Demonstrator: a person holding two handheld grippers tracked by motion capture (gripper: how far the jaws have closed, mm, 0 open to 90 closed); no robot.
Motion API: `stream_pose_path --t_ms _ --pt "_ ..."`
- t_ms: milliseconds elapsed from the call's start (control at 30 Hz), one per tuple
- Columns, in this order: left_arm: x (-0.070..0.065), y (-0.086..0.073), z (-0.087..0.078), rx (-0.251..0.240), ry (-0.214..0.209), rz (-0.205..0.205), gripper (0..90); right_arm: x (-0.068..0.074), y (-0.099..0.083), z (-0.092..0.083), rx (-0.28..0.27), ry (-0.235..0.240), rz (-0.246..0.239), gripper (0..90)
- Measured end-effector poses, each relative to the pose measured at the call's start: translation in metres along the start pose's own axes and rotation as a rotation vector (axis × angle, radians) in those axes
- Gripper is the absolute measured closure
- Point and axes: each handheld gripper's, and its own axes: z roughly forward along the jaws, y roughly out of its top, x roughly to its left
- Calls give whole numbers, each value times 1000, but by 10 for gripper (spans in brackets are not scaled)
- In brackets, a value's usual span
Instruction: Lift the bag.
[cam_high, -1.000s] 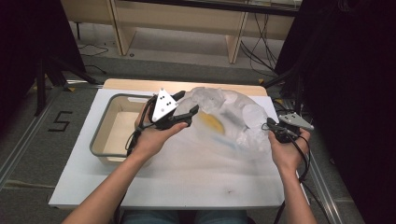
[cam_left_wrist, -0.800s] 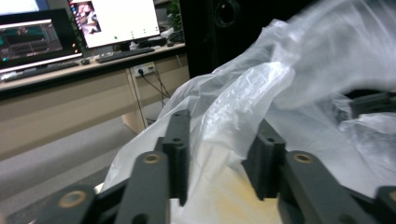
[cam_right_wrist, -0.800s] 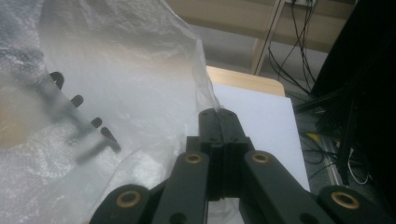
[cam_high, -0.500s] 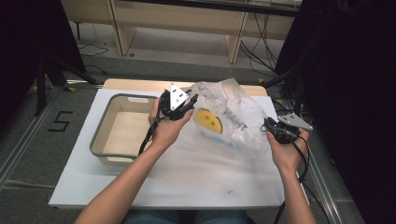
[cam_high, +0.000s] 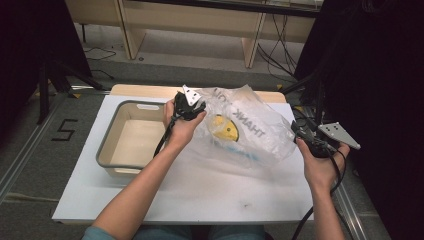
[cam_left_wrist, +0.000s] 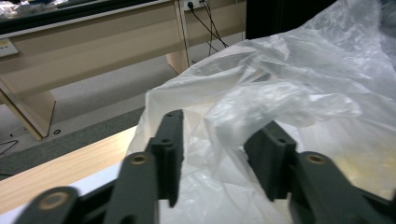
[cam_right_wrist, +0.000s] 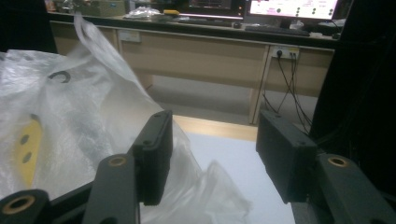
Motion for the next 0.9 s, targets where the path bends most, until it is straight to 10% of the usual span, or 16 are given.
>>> stream_pose_path --t_ms 233,700,900 --pt "2 6 -19 -31 -43 6 320 -1 0 -17 -60 80 -41 454" --pt "6 17 -48 -57 -95 51 288 4 29 -17 -163 15 -71 425" --pt "10 12 -69 -46 -141 58 258 4 21 -21 -162 91 -61 433"
